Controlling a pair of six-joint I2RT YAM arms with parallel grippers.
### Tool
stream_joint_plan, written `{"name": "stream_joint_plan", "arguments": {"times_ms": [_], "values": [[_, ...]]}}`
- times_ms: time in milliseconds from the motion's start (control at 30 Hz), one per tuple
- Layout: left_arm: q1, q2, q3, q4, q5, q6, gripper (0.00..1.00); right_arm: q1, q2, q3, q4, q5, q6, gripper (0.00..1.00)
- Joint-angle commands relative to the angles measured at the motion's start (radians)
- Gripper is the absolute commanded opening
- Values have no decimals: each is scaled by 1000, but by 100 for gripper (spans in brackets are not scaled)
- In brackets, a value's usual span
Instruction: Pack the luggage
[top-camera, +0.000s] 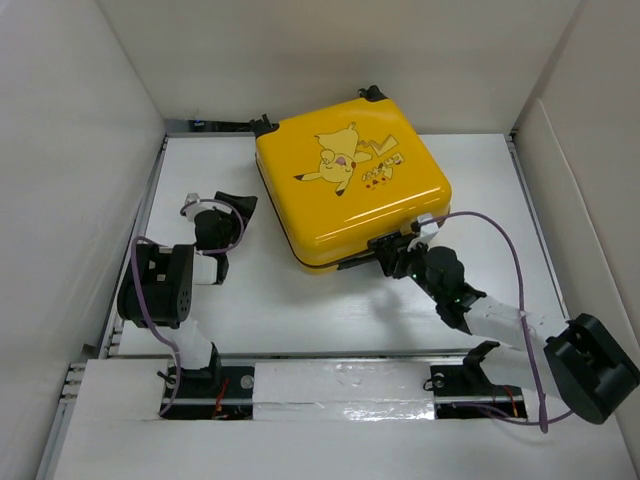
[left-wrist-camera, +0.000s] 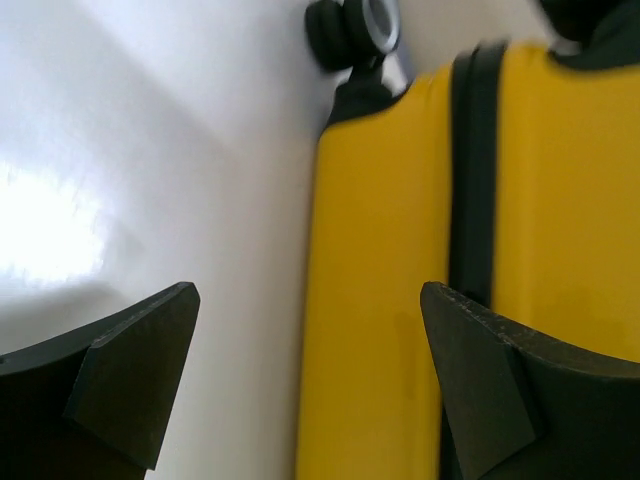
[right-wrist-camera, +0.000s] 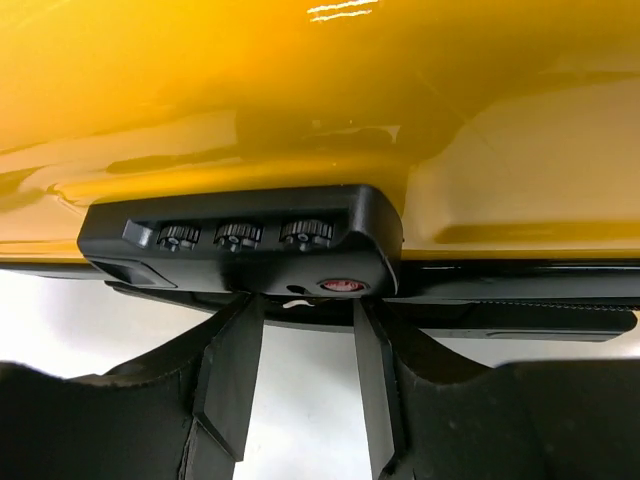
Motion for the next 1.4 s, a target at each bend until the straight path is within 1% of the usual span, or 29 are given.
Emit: {"name": "stream_joint_plan", "arguments": {"times_ms": [0, 100, 133, 200, 233, 300, 333, 367, 400, 467, 533, 567, 600, 633, 667, 700, 733, 767, 867, 933, 1000, 1033, 1100, 1167, 1200, 1233, 1300, 1333, 1367], "values": [[-27, -64, -49, 151, -8, -12, 92, -12, 58, 5, 250, 84, -19, 47], [-62, -66, -111, 183, 8, 7, 90, -2, 99, -19, 382, 80, -23, 47], [-71, -68, -140, 194, 14, 11, 89, -2, 116, -19, 412, 78, -34, 45], [-96, -68, -161, 228, 32, 37, 87, 22, 144, -28, 514, 98, -34, 36], [-128, -69, -171, 228, 38, 49, 86, 22, 173, -39, 558, 106, -23, 28], [-166, -80, -177, 217, 40, 85, 86, 47, 200, -65, 722, 118, -23, 21], [-204, -81, -180, 210, 41, 92, 86, 47, 219, -74, 771, 132, -22, 12], [-223, -86, -186, 208, 40, 97, 86, 60, 222, -82, 849, 143, -17, 7], [-241, -88, -194, 214, 37, 102, 86, 61, 217, -87, 867, 144, -13, 1], [-269, -92, -207, 226, 38, 114, 85, 71, 164, -87, 864, 146, -9, 0], [-286, -104, -218, 229, 41, 115, 85, 105, 87, -88, 813, 169, -31, 0], [-310, -111, -229, 232, 44, 115, 85, 105, 37, -82, 710, 174, -40, 0], [-311, -118, -232, 231, 46, 115, 85, 105, -67, -71, 631, 172, -54, 0], [-327, -120, -235, 229, 43, 115, 85, 114, -120, -30, 546, 164, -72, 0], [-338, -120, -241, 236, 41, 111, 85, 114, -170, -7, 361, 164, -75, 0], [-360, -115, -241, 243, 41, 109, 85, 114, -251, 8, 295, 164, -75, 0], [-370, -111, -240, 249, 44, 105, 84, 114, -276, 27, 231, 154, -72, 0], [-380, -108, -234, 263, 46, 102, 85, 104, -298, 75, 71, 135, -69, 0], [-427, -95, -209, 271, 46, 91, 85, 104, -310, 128, -128, 13, -49, 0], [-461, -91, -197, 272, 38, 91, 84, 131, -298, 101, -136, -33, -2, 0], [-470, -100, -195, 280, 26, 82, 84, 180, -315, 33, -138, 35, 35, 0], [-470, -104, -198, 280, 24, 77, 84, 180, -330, 9, -136, 130, 56, 0], [-470, -129, -200, 260, 17, 77, 84, 180, -378, -42, -139, 169, 58, 0], [-470, -152, -204, 224, 11, 92, 84, 139, -404, -45, -217, 221, 79, 0], [-470, -172, -206, 210, 5, 99, 84, 121, -408, -47, -228, 230, 87, 0], [-470, -183, -207, 199, 4, 102, 84, 70, -410, -68, -228, 250, 108, 0], [-470, -199, -223, 203, 4, 105, 84, -7, -386, -79, -198, 212, 107, 0], [-470, -201, -224, 202, 6, 105, 84, -84, -366, -79, -178, 147, 89, 0], [-470, -204, -229, 203, 9, 105, 84, -120, -340, -73, -157, 111, 77, 1]]}}
